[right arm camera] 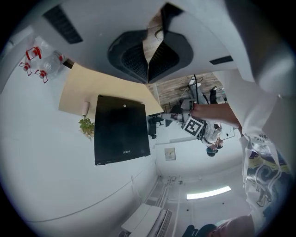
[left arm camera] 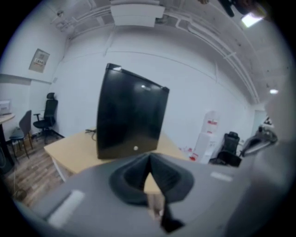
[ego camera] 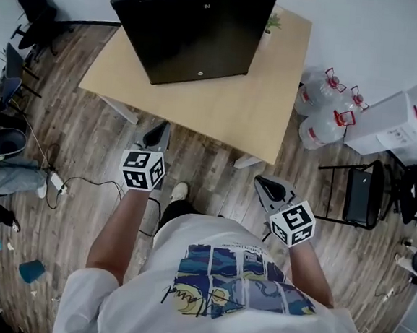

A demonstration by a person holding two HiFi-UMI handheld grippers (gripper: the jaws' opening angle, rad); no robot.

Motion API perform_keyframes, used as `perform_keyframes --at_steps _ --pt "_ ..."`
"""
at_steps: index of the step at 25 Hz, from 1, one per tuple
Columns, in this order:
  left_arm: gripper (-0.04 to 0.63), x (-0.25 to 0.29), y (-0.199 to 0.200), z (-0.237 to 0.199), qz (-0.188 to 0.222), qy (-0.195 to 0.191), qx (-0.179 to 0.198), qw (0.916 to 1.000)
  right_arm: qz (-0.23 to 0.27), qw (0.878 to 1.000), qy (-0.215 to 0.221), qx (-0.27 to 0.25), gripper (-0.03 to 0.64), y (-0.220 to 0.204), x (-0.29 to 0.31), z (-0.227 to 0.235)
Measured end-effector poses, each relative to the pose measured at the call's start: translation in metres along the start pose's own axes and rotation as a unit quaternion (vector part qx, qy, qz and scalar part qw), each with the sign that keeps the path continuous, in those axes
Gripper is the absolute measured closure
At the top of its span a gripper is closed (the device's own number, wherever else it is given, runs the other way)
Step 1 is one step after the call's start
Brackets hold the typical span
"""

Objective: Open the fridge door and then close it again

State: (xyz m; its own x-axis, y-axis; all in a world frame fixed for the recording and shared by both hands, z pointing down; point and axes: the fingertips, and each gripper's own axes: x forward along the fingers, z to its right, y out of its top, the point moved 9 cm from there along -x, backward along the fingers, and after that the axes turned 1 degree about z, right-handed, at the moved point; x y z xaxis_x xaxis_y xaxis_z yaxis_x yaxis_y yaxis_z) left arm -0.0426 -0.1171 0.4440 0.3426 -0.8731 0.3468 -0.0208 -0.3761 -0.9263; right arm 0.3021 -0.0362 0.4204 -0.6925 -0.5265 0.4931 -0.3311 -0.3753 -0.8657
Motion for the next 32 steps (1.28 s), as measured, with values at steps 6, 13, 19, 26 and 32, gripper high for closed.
perform_keyframes --at_steps 6,13,19,26,32 --pt "0.588 -0.06 -0.036 0.091 -0.022 -0.058 -0.01 0.998 0.004 0.999 0.035 -0.006 0.603 -0.034 -0.035 -0.013" --pt "0.588 -0.119 -0.062 0.168 -0.048 -0.104 0.006 0.9933 0.024 0.999 0.04 0.002 0.604 -0.058 -0.067 -0.033" --pt "0.588 -0.132 -0.069 0.199 -0.056 -0.12 0.006 0.9911 0.033 0.999 0.041 -0.002 0.604 -0.067 -0.093 -0.043" --pt "0.588 -0.142 -0.065 0.218 -0.044 -0.131 -0.016 0.9903 0.034 0.998 0.043 -0.016 0.604 -0.07 -0.109 -0.05" --pt "0.588 -0.148 -0.068 0.224 -0.044 -0.133 -0.013 0.99 0.036 0.998 0.044 -0.027 0.604 -0.071 -0.115 -0.057"
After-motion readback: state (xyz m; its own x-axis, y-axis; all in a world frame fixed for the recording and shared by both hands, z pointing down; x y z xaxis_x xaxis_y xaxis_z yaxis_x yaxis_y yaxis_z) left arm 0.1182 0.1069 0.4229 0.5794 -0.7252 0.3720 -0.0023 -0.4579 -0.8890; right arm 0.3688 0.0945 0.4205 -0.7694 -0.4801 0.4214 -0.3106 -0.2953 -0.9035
